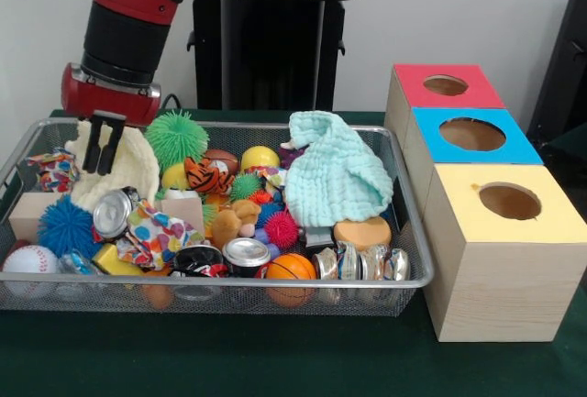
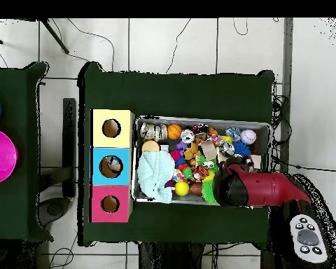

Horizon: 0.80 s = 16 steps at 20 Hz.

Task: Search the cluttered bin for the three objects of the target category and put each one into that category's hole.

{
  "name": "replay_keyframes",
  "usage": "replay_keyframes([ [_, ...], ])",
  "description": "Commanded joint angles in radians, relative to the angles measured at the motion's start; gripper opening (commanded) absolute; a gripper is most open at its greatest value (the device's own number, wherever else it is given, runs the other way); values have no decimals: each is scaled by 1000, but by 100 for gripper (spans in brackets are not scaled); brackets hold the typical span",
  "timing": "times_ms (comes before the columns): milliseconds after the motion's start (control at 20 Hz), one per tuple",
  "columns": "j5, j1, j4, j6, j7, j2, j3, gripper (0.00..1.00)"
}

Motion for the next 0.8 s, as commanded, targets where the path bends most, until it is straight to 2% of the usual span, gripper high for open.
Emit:
replay_keyframes([
  [50, -5, 25, 22, 19, 68, 72, 87, 0],
  [500, 8, 76, -67, -117, 172, 187, 16, 0],
  [800, 30, 98, -104, -173, 192, 219, -25, 0],
])
